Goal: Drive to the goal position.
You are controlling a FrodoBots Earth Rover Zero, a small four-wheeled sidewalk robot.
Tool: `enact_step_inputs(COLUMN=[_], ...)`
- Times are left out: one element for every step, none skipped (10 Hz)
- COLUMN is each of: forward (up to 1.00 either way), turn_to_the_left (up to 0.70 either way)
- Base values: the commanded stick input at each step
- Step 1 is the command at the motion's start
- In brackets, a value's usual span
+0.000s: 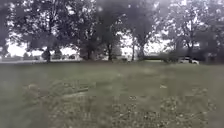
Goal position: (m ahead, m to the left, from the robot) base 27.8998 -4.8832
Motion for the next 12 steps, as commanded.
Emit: enact_step_inputs(forward=[0.7,0.7,0.7,0.7,0.7,0.7,0.7,0.7,0.7,0.7,0.7,0.7], turn_to_the_left=[0.0,0.0,0.0,0.0,0.0,0.0,0.0,0.0,0.0,0.0,0.0,0.0])
